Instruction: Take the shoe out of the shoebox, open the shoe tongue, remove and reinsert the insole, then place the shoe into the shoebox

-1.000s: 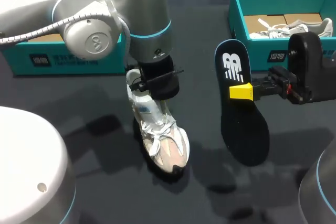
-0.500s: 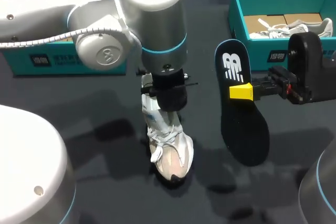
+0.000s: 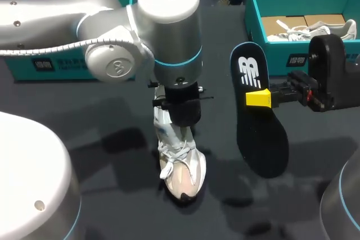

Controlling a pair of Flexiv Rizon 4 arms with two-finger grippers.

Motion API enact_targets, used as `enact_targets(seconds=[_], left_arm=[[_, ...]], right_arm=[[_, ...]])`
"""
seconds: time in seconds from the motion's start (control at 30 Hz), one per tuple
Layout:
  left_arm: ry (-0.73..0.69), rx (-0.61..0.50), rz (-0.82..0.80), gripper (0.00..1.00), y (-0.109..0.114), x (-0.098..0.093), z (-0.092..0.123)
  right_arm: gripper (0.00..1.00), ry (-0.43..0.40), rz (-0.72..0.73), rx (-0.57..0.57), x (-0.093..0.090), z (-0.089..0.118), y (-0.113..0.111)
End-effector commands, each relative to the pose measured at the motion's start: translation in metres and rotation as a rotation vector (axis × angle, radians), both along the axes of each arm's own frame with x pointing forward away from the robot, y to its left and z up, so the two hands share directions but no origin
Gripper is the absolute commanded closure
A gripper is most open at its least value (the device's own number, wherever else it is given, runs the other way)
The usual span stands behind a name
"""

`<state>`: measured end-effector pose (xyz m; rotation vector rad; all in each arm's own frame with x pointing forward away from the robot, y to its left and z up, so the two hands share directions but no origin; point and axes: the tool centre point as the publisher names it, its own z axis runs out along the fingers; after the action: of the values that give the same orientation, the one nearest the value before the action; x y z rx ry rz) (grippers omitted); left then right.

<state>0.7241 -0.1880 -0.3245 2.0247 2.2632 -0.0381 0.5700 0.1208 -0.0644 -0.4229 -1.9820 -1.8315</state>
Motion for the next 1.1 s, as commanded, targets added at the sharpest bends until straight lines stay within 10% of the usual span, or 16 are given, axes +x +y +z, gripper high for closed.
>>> enact_targets(seconds=[0.03, 1.1], left_arm=[[0.01, -0.001, -0.012, 1.0, -0.002, 0.002, -0.006], [0.105, 0.021, -0.113, 1.0, -0.03, 0.011, -0.052]], right_arm=[[1.0, 0.001, -0.004, -0.002, -0.002, 0.0, 0.0], [1.0, 0.001, -0.004, -0.002, -0.002, 0.0, 0.0]])
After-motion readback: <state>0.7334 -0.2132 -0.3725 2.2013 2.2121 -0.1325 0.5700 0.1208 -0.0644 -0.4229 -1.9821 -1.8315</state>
